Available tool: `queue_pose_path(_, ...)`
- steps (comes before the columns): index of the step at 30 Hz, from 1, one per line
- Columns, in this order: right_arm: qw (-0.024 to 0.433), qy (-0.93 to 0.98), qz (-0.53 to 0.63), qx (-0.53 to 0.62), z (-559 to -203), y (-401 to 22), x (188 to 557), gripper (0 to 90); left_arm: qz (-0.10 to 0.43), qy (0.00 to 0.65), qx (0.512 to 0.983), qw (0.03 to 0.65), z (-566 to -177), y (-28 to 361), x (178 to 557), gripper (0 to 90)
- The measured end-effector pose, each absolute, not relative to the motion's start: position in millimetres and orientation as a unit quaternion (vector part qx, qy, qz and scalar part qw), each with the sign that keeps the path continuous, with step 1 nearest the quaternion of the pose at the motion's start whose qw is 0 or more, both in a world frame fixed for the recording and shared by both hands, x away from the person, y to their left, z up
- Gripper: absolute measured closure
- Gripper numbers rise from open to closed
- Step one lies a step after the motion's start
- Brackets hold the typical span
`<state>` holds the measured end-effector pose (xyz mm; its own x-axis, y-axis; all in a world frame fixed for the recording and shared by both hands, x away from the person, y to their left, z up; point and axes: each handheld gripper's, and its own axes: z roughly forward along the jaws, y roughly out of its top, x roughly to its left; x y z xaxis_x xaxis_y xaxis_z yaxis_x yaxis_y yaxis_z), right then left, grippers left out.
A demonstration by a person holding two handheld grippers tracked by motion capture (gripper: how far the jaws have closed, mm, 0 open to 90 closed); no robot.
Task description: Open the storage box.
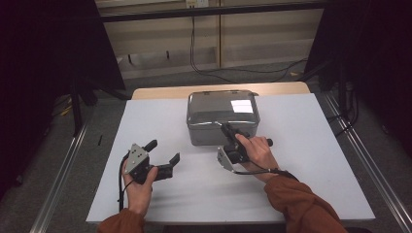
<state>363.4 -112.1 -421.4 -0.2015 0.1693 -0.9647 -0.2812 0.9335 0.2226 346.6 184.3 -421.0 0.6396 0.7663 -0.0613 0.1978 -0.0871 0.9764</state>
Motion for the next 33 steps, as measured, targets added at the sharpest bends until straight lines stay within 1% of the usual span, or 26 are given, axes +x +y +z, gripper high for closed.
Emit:
queue_pose_path(6,0.630,0.754,0.180,-0.036,-421,-112,363,80.5,0.250,0.324,0.710,0.573,-418,172,358,3.1)
queue_pose_path(12,0.633,0.751,0.186,-0.034,-418,-112,364,80.7,0.248,0.322,0.707,0.579,-415,164,366,2.8)
queue_pose_path(15,0.633,0.750,0.188,-0.032,-416,-112,365,80.9,0.250,0.310,0.711,0.579,-416,162,372,3.4)
queue_pose_path(17,0.635,0.749,0.187,-0.033,-413,-113,365,81.1,0.245,0.318,0.710,0.579,-418,161,377,3.3)
queue_pose_path(22,0.637,0.747,0.189,-0.034,-410,-113,366,81.3,0.256,0.311,0.712,0.575,-419,158,386,2.5)
queue_pose_path(24,0.637,0.747,0.190,-0.030,-410,-113,366,81.4,0.245,0.309,0.708,0.585,-417,155,390,3.0)
queue_pose_path(27,0.639,0.746,0.188,-0.032,-407,-113,367,81.6,0.263,0.291,0.715,0.578,-414,149,393,2.6)
queue_pose_path(33,0.642,0.742,0.190,-0.034,-399,-112,369,82.3,0.259,0.295,0.714,0.581,-408,142,407,2.9)
